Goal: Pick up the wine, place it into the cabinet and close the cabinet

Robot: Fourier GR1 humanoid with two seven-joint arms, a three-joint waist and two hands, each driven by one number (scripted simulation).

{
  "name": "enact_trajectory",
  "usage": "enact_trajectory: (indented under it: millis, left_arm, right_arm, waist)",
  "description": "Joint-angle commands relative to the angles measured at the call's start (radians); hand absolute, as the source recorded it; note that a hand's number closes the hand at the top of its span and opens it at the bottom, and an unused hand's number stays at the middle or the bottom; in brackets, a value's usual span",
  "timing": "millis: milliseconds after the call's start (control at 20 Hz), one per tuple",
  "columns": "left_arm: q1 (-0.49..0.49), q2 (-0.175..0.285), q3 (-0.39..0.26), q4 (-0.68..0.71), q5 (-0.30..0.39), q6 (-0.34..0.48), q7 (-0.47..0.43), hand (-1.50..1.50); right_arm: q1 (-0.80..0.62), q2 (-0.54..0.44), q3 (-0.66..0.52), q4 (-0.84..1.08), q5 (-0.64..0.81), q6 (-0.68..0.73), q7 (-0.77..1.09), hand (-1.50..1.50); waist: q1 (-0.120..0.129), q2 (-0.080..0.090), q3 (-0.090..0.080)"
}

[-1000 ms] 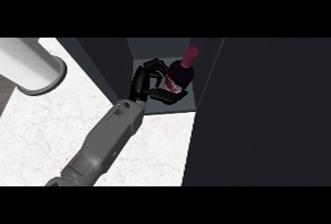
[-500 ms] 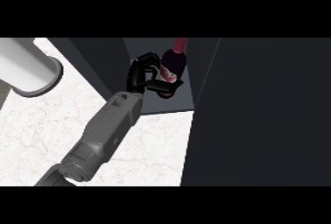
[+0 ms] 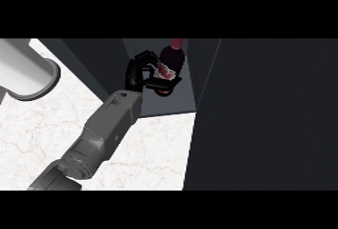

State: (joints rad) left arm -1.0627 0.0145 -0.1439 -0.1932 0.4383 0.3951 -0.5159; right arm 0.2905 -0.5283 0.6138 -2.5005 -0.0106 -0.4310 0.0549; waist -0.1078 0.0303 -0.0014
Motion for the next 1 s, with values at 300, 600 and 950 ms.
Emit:
enact_trajectory:
  millis: [300, 600, 950]
  left_arm:
    - [-0.084, 0.022, -0.007, 0.089, -0.045, 0.097, -0.034, -1.5]
    - [-0.055, 0.076, -0.007, 0.122, -0.057, 0.113, -0.074, -1.5]
    - [-0.119, 0.05, 0.027, 0.085, -0.028, -0.001, -0.067, -1.5]
  right_arm:
    - [0.041, -0.019, 0.014, -0.118, -0.058, 0.036, 0.021, -1.5]
    - [0.069, -0.031, 0.008, -0.131, -0.062, 0.052, -0.001, -1.5]
    - [0.086, -0.018, 0.013, -0.128, -0.063, 0.056, -0.028, -1.5]
  waist:
    - [-0.014, 0.007, 0.0]
    - [-0.02, 0.009, -0.001]
    - [-0.016, 0.003, -0.001]
